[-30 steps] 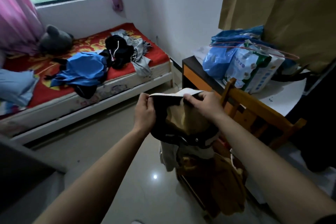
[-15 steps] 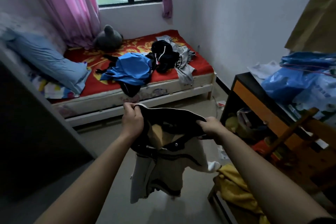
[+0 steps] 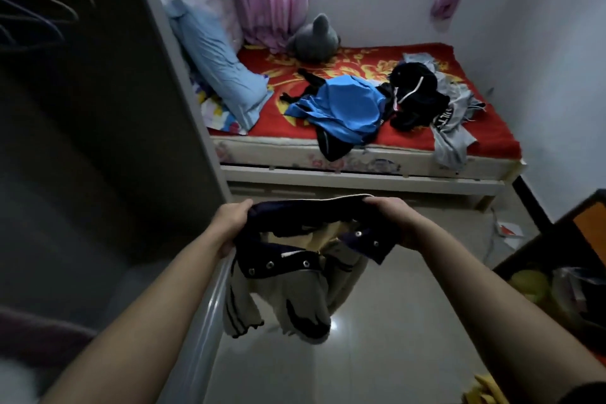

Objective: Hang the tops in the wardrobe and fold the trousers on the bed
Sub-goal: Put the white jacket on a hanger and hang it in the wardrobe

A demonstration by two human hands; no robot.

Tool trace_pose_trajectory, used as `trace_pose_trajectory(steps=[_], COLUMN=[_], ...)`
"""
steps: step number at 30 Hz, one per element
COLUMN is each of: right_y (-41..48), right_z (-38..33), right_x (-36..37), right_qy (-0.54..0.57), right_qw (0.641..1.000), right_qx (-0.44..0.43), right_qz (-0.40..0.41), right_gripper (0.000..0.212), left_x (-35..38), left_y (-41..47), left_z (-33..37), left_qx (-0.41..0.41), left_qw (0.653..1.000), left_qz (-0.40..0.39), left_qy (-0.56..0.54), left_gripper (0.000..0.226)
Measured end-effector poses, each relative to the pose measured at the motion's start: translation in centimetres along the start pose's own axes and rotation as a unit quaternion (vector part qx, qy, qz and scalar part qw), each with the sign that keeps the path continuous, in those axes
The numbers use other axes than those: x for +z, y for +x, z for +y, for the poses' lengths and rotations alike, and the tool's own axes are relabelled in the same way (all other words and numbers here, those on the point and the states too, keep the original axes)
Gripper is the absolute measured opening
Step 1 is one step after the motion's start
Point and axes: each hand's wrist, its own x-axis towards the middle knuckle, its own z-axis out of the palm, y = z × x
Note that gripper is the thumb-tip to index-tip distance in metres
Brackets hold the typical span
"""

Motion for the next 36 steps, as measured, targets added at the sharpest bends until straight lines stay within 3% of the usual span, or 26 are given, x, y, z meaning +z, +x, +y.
trace_pose_trajectory(steps=[3,5,10,12,14,16,18,20,22,23,25,28,30,33,36], right_y=[2.7,5.0,10.9,12.6,13.8,14.9,15.3,15.3,14.6,14.4,13.7,12.6,12.0,11.1,9.4], right_z=[-2.1,-3.1,-6.6,-8.6,-11.2,-14.0,-16.4,-17.9,-19.3,-19.9,-21.0,-22.6,-23.7,-25.5,-27.2], right_x=[0.0,0.1,2.0,2.9,4.2,5.6,7.3,9.5,11.9,13.1,15.7,19.9,23.3,28.2,33.7], right_qy=[-0.254,-0.304,-0.211,-0.147,-0.116,-0.191,-0.336,-0.47,-0.548,-0.565,-0.574,-0.529,-0.511,-0.542,-0.566], right_qw=[0.964,0.945,0.952,0.95,0.939,0.916,0.843,0.724,0.639,0.618,0.611,0.676,0.691,0.665,0.626], right_qx=[-0.015,-0.016,-0.03,-0.018,-0.03,-0.122,-0.285,-0.415,-0.472,-0.482,-0.476,-0.426,-0.427,-0.447,-0.507], right_qz=[-0.073,-0.117,-0.22,-0.275,-0.323,-0.331,-0.308,-0.287,-0.261,-0.257,-0.264,-0.286,-0.283,-0.254,-0.175], right_gripper=[0.034,0.037,0.034,0.022,0.022,0.038,0.051,0.041,0.031,0.03,0.034,0.061,0.067,0.063,0.061], left_x=[-0.6,-0.8,-0.7,-0.8,-1.1,-1.6,-2.1,-3.2,-4.7,-5.6,-7.4,-10.7,-13.4,-17.7,-22.6], left_y=[0.5,1.1,1.4,1.2,1.1,0.7,0.0,-0.8,-1.9,-2.5,-3.6,-5.1,-6.0,-6.4,-6.4], left_z=[0.7,1.2,3.2,4.1,4.8,5.5,6.1,6.5,6.9,7.1,7.0,6.5,6.1,6.1,6.6], left_qx=[-0.047,-0.059,-0.038,-0.015,-0.02,0.009,0.075,0.134,0.146,0.136,0.11,0.076,0.061,0.062,0.118], left_qw=[0.998,0.995,0.99,0.987,0.947,0.925,0.906,0.853,0.794,0.78,0.766,0.777,0.797,0.807,0.793], left_qz=[0.03,0.059,0.117,0.151,0.244,0.315,0.371,0.434,0.493,0.509,0.527,0.497,0.459,0.44,0.518], left_qy=[-0.041,-0.056,-0.062,0.06,0.209,0.214,0.191,0.256,0.325,0.336,0.352,0.38,0.388,0.389,0.298], left_gripper=[0.022,0.021,0.048,0.05,0.062,0.059,0.044,0.022,0.013,0.015,0.021,0.034,0.045,0.042,0.038])
